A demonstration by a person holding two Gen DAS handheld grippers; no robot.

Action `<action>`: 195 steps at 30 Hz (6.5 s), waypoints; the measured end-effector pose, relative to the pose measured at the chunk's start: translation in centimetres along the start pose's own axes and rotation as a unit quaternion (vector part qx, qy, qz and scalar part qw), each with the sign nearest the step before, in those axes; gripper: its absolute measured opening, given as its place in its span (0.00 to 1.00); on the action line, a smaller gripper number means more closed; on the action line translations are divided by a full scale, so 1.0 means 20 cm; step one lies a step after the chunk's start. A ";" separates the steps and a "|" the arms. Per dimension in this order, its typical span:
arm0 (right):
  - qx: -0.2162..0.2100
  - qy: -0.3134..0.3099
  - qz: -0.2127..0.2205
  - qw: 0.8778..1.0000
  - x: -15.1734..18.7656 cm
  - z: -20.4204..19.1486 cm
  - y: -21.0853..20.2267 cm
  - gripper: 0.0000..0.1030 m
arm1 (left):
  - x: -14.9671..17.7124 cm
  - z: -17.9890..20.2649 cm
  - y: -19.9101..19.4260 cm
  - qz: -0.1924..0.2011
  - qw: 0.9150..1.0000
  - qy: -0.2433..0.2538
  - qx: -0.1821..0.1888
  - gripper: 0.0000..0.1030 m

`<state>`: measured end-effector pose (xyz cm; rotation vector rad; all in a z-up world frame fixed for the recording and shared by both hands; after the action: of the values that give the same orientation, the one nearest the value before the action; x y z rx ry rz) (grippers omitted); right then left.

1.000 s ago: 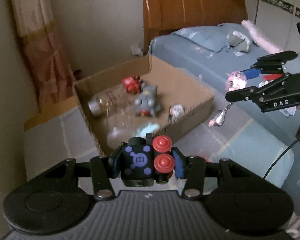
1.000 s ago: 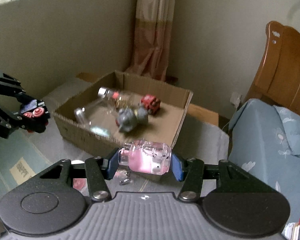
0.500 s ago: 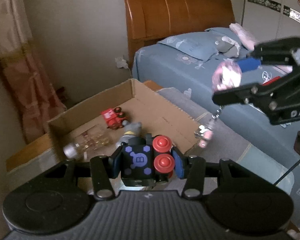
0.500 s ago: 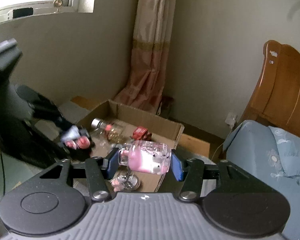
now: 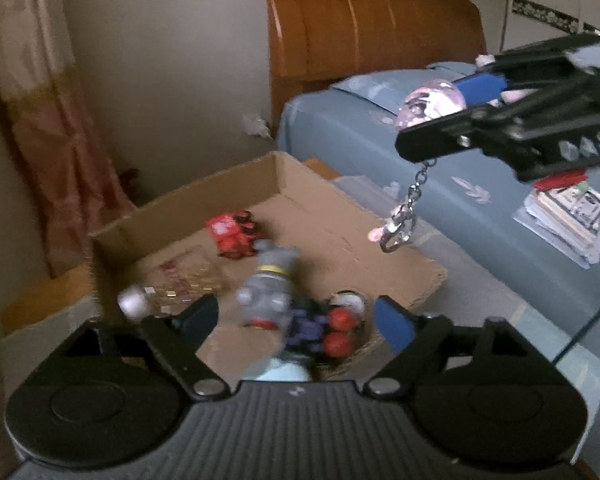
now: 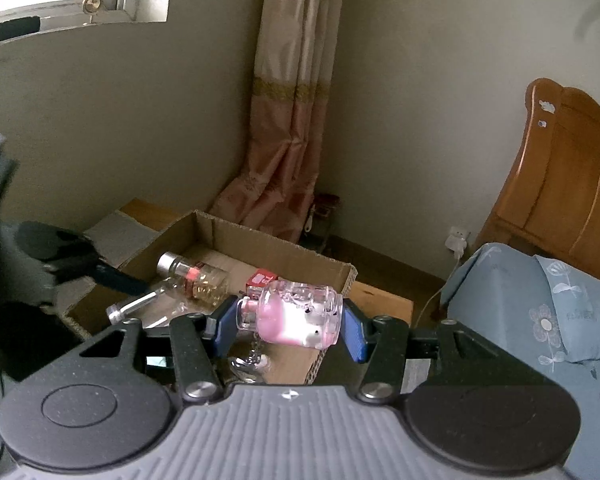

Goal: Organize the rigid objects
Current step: 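Carry both items over the box and open both grippers, then move the right gripper to the clear red-label container and grasp it, then grasp the white plastic box with the left gripper while the right gripper holds the container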

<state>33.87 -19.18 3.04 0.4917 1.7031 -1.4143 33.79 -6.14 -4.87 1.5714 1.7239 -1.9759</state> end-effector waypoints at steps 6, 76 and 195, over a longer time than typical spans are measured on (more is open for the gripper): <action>0.002 0.000 -0.013 1.000 -0.07 -0.01 0.13 0.57 | 0.10 -0.04 -0.11 -0.008 1.000 -0.009 -0.008 0.91; 0.009 0.095 -0.174 0.980 0.96 -0.49 0.24 1.00 | 0.78 0.15 -0.60 -0.042 0.992 -0.069 -0.094 0.94; 0.014 0.023 -0.161 0.987 0.93 -0.37 0.25 0.78 | 0.81 0.05 -0.22 -0.067 0.977 -0.182 -0.093 0.81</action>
<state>24.43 -14.72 -14.69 0.2730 1.8638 -1.6659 22.81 3.17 -13.54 0.9846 1.8319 -1.9391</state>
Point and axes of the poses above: each gripper's, at about its wrist camera, not at the fingertips, and y roughly the way its jaws point, z to its right, x to its underside, the point moved 8 cm from there along y, roughly the way its jaws point, and after that the axes turned 11 degrees about y, right-handed, at the moved point
